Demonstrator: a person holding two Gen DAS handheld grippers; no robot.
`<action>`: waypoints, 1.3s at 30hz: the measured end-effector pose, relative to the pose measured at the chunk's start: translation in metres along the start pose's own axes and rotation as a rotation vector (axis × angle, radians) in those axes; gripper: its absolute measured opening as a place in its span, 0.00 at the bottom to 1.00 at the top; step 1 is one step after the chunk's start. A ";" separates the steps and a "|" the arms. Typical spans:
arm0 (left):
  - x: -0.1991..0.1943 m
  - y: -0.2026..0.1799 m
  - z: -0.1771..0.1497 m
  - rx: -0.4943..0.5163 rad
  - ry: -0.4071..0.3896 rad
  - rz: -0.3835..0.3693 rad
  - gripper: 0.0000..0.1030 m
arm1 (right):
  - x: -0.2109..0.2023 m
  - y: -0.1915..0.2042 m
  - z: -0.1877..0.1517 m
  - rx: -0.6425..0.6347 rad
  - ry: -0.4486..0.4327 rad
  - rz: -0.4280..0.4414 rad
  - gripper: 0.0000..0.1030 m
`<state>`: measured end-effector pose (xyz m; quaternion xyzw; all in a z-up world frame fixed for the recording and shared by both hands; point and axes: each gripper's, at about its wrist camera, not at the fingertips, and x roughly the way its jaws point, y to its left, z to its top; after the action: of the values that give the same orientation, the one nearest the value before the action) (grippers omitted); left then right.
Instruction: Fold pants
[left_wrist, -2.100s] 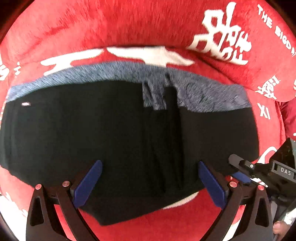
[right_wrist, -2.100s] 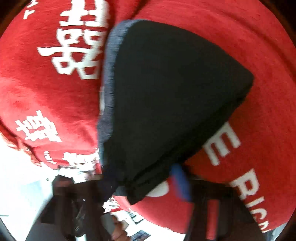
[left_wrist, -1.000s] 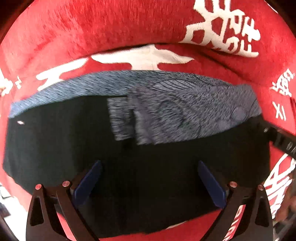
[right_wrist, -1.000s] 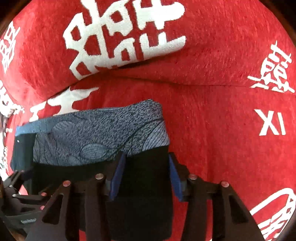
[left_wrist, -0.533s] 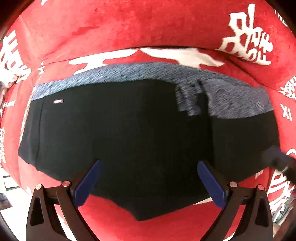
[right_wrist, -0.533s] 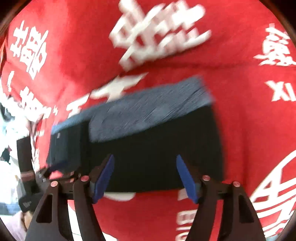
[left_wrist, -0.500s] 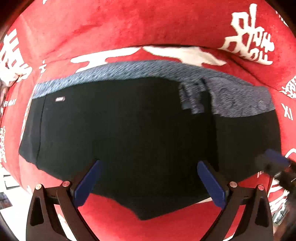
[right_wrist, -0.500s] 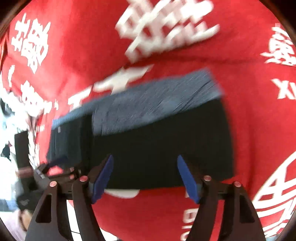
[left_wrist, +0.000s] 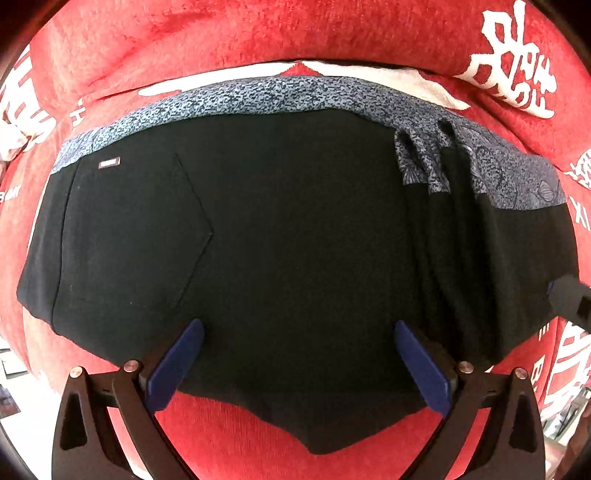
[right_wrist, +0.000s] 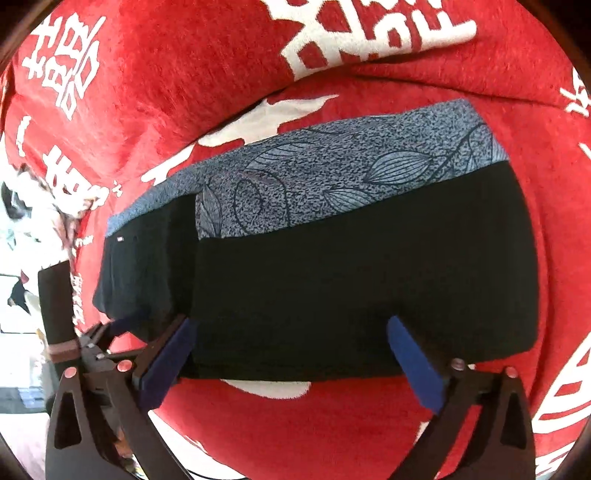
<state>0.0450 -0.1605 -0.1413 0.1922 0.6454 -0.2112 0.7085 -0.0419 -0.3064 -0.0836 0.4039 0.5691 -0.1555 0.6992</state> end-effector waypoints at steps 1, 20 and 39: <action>0.001 0.000 0.000 0.002 -0.001 -0.002 1.00 | 0.000 -0.001 0.000 0.011 -0.001 0.008 1.00; 0.004 -0.013 0.010 0.016 -0.015 -0.012 1.00 | 0.009 0.013 -0.002 -0.076 0.018 -0.098 1.00; -0.039 0.104 -0.075 -0.162 0.039 0.088 1.00 | 0.050 0.088 0.006 -0.157 0.054 -0.071 0.41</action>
<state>0.0365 -0.0305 -0.1098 0.1664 0.6648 -0.1234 0.7177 0.0373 -0.2438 -0.0951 0.3312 0.6122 -0.1242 0.7071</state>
